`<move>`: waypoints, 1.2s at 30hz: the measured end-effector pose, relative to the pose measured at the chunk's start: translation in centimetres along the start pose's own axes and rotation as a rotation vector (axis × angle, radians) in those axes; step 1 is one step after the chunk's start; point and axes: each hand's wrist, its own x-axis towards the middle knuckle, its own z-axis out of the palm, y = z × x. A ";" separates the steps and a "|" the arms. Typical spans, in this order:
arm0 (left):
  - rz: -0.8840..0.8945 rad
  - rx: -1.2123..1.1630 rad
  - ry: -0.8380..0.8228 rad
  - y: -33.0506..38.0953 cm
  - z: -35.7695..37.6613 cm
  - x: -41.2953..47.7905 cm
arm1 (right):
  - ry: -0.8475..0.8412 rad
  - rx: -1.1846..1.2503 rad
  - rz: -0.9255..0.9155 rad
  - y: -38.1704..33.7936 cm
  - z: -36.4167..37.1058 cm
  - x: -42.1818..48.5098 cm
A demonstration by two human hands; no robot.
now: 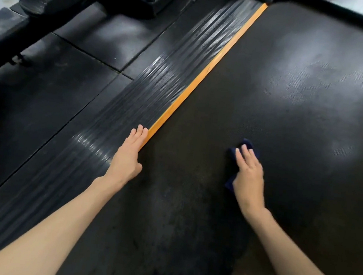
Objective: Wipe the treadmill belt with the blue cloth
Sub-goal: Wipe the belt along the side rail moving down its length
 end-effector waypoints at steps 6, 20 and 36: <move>0.012 -0.003 0.021 -0.3 0.1 0.0 | -0.305 0.011 -0.673 -9.5 4.2 -7.8; 0.029 0.088 0.128 -1.3 0.0 -0.4 | -0.022 0.039 -0.092 -4.4 1.7 -0.3; -0.020 0.176 0.126 -2.9 -0.8 -2.4 | 0.014 -0.018 0.008 -3.2 0.7 2.4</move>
